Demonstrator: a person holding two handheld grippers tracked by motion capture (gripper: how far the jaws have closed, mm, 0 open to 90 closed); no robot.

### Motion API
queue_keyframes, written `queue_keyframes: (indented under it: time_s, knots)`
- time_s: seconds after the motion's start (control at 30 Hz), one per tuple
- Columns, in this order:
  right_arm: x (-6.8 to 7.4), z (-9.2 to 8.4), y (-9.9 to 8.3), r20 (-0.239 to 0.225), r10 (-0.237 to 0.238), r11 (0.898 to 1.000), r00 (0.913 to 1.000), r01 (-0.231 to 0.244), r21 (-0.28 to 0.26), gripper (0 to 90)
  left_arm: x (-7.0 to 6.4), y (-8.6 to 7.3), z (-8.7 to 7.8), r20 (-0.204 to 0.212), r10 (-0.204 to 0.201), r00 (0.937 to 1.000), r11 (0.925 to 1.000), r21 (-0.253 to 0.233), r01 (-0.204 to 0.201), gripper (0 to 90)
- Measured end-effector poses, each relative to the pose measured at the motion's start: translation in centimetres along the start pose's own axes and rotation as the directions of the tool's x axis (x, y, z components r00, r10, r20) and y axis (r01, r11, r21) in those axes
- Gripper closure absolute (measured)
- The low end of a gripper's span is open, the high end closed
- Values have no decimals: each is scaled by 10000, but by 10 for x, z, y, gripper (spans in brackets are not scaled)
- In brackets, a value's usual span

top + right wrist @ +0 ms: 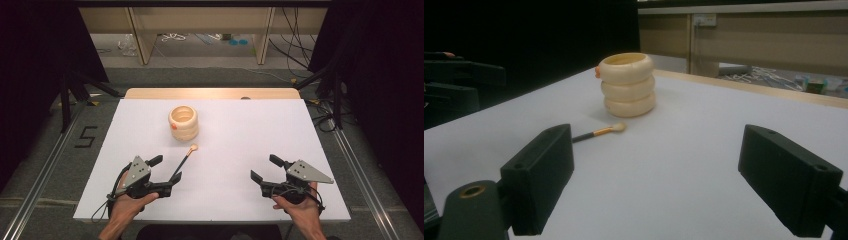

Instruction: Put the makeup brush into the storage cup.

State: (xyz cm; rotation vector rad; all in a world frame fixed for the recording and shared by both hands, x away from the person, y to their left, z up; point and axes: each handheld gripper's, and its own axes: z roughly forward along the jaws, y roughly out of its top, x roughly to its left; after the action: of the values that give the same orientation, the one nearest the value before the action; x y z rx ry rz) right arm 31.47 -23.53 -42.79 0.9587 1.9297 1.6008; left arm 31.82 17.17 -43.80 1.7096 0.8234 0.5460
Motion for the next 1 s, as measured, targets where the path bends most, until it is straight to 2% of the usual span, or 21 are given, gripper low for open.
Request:
queue_keyframes:
  time_s: [0.07,0.17,0.23,0.33,0.53,0.63,0.7,0.73,0.8,0.93,0.97,1.0]
  knots:
    - [0,0,0,-51,56,9998,10000,-55,166,154,0,0,0,-25,40,10000,10000,34,-40,158]
    - [0,1,0,-88,-4,10000,10000,3,-59,154,0,0,1,-20,-6,10000,9999,112,6,158]
    - [1,-1,0,-1,103,9997,9999,-103,206,155,0,0,1,22,21,10000,9998,193,-22,158]
    - [1,0,1,-88,-38,9999,10000,39,95,155,1,-1,2,5,8,10000,9994,344,-8,158]
    - [2,0,0,-54,98,9998,9999,-97,199,156,1,-1,3,-54,-60,10000,9988,491,62,158]
    - [2,1,0,-134,-50,9999,9999,51,105,157,4,1,2,-34,3,10000,9983,590,-1,158]
    - [2,1,1,-183,-80,10000,9998,81,33,157,4,1,3,-20,-110,9999,9971,757,111,158]
    - [2,0,1,-148,-109,9999,9998,110,34,157,5,1,3,44,-46,10000,9968,801,42,158]
    - [3,0,1,-134,-142,9998,9998,144,128,157,5,0,4,34,-200,9998,9955,930,196,158]
    - [2,0,1,-92,-150,9998,9998,151,122,158,5,2,5,86,-169,9998,9943,1056,159,158]
    - [2,0,1,-57,-146,9997,9999,147,174,158,6,2,5,98,-50,9999,9942,1070,39,158]
    - [2,0,1,-77,-109,9998,9999,110,148,159,6,2,5,87,-146,9999,9940,1087,136,158]
